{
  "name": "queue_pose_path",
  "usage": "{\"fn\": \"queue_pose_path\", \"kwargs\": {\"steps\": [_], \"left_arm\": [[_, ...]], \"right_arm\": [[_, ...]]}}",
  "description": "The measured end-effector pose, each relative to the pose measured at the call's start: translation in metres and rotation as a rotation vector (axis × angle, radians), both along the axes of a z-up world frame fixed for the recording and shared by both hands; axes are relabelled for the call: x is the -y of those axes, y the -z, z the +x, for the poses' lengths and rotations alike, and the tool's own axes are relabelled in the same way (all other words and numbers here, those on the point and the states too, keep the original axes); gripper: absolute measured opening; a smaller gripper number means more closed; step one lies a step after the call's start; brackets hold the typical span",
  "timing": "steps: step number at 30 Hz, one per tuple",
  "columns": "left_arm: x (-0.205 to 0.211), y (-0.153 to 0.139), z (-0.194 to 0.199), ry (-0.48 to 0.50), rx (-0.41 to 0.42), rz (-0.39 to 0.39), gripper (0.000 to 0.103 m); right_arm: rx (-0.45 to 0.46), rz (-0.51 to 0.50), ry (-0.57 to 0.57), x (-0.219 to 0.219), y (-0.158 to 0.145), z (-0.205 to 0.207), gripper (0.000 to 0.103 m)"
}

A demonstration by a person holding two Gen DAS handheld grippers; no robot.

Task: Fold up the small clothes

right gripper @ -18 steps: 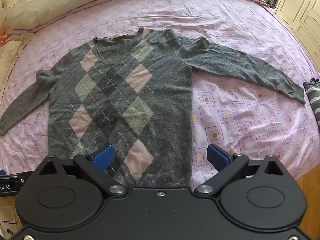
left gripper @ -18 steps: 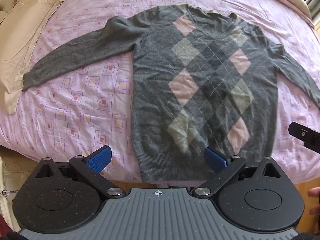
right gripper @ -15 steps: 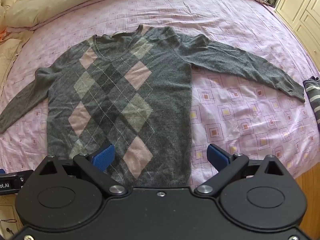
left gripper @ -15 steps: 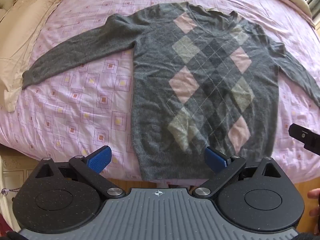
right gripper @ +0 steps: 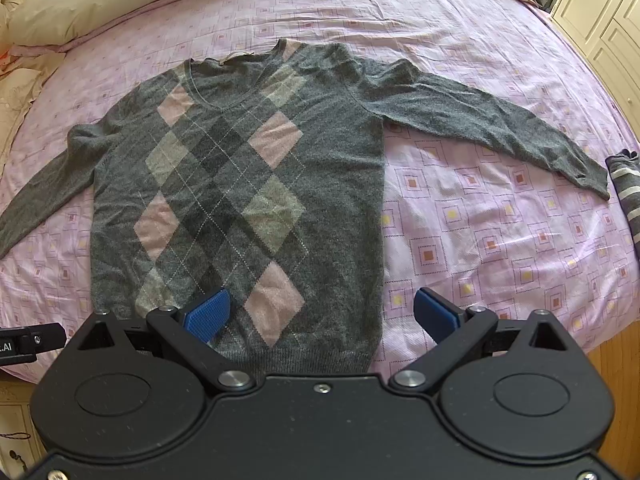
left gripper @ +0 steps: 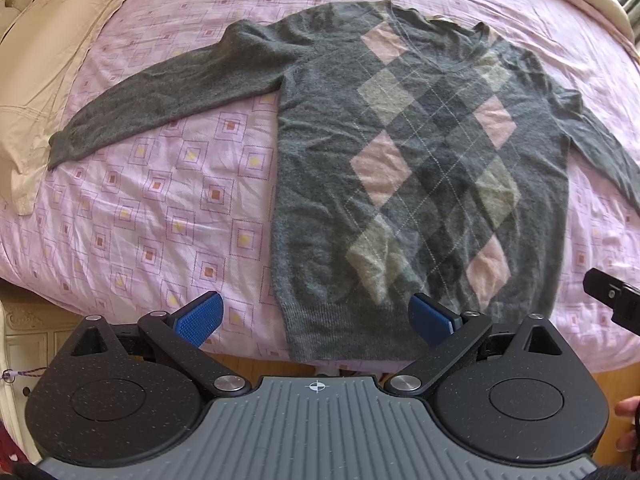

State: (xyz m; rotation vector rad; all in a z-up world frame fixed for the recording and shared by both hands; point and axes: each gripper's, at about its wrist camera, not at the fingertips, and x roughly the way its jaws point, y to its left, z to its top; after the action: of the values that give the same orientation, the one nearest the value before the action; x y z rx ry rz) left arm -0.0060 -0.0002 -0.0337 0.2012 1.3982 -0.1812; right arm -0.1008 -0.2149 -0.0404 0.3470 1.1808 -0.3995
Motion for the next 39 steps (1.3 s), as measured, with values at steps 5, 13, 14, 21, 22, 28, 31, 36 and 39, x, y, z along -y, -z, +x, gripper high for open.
{"fn": "queue_pose_path", "kwargs": {"steps": [5, 13, 14, 21, 22, 28, 31, 36, 39], "left_arm": [[0.000, -0.001, 0.004, -0.002, 0.008, -0.001, 0.100], [-0.003, -0.001, 0.011, -0.002, 0.002, -0.007, 0.100], [-0.003, 0.000, 0.012, 0.000, -0.001, -0.008, 0.100], [-0.005, 0.002, 0.018, 0.019, -0.006, -0.011, 0.100], [-0.005, 0.002, 0.020, 0.021, -0.008, -0.011, 0.100], [-0.008, 0.005, 0.028, 0.037, -0.016, -0.019, 0.100], [-0.009, 0.007, 0.034, 0.044, -0.019, -0.026, 0.100], [-0.009, 0.009, 0.042, 0.046, -0.022, -0.032, 0.100], [-0.007, 0.010, 0.047, 0.052, -0.024, -0.032, 0.100]], "right_arm": [[0.004, -0.005, -0.007, -0.001, 0.000, 0.004, 0.099], [0.032, -0.003, -0.018, -0.005, -0.002, 0.009, 0.099], [0.033, 0.009, -0.018, -0.006, -0.001, 0.010, 0.099], [0.046, 0.022, -0.012, -0.010, 0.000, 0.015, 0.099], [0.035, 0.015, -0.010, -0.012, 0.000, 0.016, 0.099], [0.025, 0.035, 0.008, -0.016, 0.001, 0.021, 0.099], [0.022, 0.025, 0.012, -0.018, 0.001, 0.024, 0.098], [0.018, 0.017, 0.021, -0.019, 0.001, 0.029, 0.098], [0.023, 0.025, 0.028, -0.018, 0.001, 0.031, 0.098]]}}
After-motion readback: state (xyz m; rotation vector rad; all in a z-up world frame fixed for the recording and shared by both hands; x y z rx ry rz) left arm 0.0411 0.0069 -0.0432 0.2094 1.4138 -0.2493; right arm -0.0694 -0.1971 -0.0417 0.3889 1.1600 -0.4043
